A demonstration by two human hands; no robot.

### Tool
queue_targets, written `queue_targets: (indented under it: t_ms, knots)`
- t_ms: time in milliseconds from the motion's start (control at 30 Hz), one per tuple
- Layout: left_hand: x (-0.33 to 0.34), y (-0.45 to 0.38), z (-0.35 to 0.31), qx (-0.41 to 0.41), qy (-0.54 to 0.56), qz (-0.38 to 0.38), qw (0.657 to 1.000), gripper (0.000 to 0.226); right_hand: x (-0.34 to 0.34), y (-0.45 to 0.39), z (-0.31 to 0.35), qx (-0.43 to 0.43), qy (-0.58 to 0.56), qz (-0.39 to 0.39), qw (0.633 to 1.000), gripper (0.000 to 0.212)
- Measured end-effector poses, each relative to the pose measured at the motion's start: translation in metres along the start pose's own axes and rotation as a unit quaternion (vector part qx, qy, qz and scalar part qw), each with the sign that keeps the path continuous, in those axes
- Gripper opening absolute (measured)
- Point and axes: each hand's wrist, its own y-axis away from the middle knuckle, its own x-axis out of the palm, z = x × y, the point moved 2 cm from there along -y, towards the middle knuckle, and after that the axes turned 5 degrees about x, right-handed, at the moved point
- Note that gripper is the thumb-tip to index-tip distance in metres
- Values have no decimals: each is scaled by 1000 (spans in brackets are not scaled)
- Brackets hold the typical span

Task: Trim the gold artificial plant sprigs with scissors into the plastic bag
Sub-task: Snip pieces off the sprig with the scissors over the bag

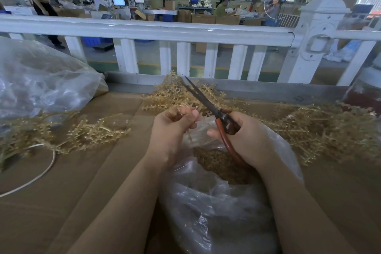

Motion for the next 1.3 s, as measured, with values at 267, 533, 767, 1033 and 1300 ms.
queue_targets:
  t_ms: [267, 533, 767, 1033, 1300]
  knots:
    - [0, -2, -1, -2, 78, -8, 997, 7, 0, -4, -12, -28, 141, -43, 989, 51]
    - [1, -2, -3, -19, 76, 18, 997, 32, -8, 1, 0, -38, 184, -20, 982, 61]
    - [2, -2, -2, -39, 60, 35, 997, 17, -14, 8, 14, -55, 194, -14, 979, 43]
    - [3, -2, -1, -36, 61, 51, 996, 7, -11, 8, 12, -54, 181, -36, 981, 49]
    - [2, -2, -1, 9, 52, 31, 998, 16, -11, 6, 8, -55, 187, -22, 981, 47]
